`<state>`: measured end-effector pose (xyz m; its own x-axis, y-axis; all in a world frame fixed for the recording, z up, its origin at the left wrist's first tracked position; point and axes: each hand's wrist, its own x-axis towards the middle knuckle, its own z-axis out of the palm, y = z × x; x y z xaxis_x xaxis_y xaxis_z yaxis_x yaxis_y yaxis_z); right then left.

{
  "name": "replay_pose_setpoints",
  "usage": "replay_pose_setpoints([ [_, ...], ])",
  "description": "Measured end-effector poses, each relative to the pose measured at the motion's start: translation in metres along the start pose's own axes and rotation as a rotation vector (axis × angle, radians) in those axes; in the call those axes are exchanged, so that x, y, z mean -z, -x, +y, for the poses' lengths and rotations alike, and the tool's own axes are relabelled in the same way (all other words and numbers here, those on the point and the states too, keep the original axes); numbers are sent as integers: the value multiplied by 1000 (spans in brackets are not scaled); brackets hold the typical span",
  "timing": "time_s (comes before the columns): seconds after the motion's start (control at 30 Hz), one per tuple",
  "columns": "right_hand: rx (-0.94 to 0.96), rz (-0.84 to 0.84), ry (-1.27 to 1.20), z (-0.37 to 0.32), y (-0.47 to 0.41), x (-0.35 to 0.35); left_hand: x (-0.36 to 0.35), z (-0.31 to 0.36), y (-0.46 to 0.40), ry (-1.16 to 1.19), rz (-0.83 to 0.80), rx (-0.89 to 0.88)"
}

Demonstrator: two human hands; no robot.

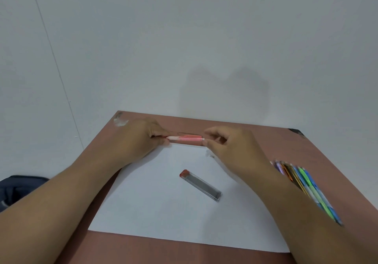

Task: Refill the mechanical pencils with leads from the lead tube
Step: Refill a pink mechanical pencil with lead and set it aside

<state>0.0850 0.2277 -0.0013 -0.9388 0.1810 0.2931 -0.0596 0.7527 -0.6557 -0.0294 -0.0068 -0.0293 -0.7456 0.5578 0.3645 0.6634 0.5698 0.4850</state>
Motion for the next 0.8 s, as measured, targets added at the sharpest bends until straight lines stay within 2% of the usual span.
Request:
replay_pose_setpoints([
  [0.23, -44, 63, 5, 3, -5, -1, -11, 6, -8, -40, 67, -103],
  [0.43, -184, 44, 75, 14, -9, 1, -23, 17, -11, 10, 27, 55],
  [0.57, -183, -40, 136, 16, -9, -1, -26, 13, -12, -24, -18, 71],
  [0.8, -142, -30, 179, 18, -9, 0, -26, 13, -11, -9, -41, 68],
])
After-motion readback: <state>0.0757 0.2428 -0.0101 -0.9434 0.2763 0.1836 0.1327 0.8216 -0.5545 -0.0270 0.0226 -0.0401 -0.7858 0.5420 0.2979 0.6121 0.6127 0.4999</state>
